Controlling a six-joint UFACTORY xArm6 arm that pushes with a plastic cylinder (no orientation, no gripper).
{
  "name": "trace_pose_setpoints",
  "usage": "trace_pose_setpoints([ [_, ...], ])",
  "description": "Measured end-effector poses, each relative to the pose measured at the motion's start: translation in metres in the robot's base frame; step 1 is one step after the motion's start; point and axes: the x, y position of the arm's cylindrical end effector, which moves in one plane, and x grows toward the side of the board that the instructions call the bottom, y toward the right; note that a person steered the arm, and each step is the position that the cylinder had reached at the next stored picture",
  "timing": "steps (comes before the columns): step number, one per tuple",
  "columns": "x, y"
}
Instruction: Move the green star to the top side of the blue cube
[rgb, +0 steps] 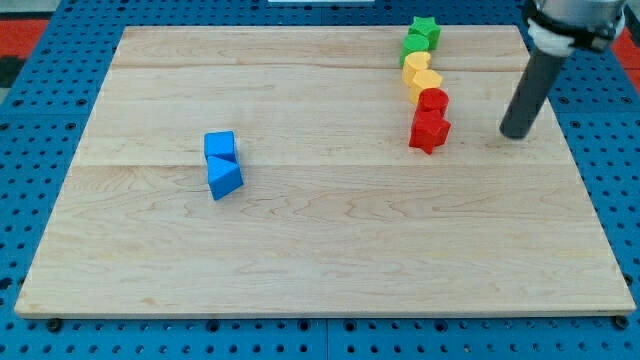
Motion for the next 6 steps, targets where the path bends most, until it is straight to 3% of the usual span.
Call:
trace_pose_setpoints([
  [1,-0.072,0.013],
  [3,-0.177,-0.062],
  [6,-0.162,-0.207],
])
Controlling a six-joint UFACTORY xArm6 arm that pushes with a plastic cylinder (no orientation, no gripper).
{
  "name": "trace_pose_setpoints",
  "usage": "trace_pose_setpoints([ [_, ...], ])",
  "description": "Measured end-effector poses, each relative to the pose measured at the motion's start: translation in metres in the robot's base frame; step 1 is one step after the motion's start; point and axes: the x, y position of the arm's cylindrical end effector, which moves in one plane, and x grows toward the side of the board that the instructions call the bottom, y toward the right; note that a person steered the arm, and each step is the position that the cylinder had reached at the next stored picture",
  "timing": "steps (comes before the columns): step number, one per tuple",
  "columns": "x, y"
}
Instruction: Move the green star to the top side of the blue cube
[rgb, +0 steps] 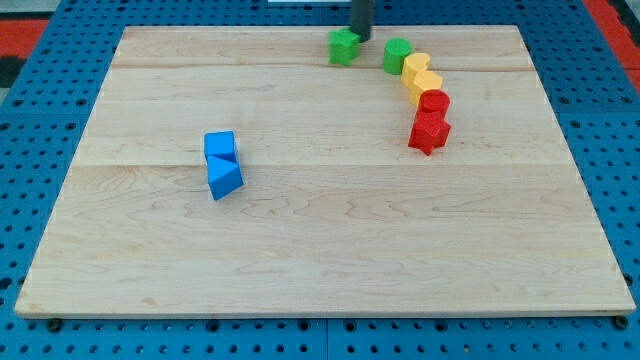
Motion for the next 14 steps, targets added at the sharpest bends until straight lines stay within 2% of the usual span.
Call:
trace_pose_setpoints([
  [2,0.045,-0.018],
  [3,0.047,-0.064],
  [4,0.059,-0.082],
  [7,0.09,-0.05],
  [8,0.117,-0.056],
  [11,0.122,-0.114],
  [12,0.136,-0.118],
  [14,0.107,-0.142],
])
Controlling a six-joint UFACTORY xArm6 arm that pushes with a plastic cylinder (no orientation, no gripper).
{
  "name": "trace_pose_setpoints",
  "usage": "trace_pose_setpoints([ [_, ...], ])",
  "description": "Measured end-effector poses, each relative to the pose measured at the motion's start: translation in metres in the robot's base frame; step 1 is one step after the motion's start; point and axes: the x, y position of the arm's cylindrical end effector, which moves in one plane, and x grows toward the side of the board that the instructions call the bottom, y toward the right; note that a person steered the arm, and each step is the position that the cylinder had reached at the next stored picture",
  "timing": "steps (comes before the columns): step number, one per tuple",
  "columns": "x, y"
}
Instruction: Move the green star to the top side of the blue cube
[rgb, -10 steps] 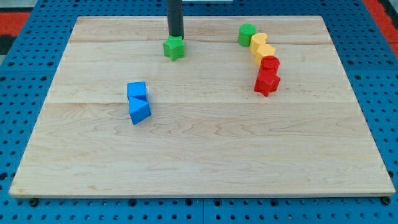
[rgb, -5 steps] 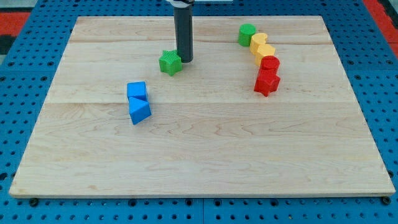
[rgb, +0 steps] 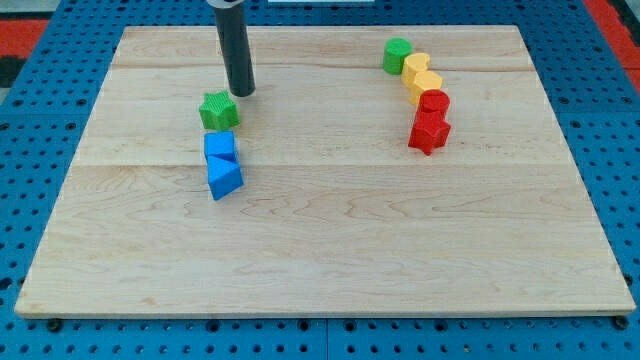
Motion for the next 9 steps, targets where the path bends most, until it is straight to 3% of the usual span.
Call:
trace_pose_setpoints([
  [1,0.008,-0.05],
  [3,0.013,-0.017],
  [9,0.023,-0.028],
])
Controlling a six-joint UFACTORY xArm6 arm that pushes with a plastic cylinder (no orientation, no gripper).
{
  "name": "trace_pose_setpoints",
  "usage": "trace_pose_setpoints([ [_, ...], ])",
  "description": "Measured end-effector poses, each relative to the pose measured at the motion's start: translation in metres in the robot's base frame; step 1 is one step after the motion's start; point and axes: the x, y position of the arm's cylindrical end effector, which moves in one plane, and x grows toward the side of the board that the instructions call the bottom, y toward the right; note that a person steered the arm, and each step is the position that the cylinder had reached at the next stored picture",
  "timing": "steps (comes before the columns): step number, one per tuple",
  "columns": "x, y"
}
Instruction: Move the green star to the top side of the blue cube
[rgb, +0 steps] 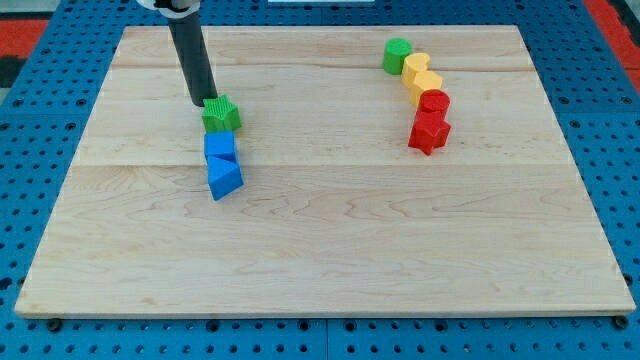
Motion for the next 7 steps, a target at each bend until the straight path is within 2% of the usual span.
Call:
trace_pose_setpoints([
  [2,-0.002,0.004],
  [4,0.016,0.009],
  [7,0.006,0.017],
])
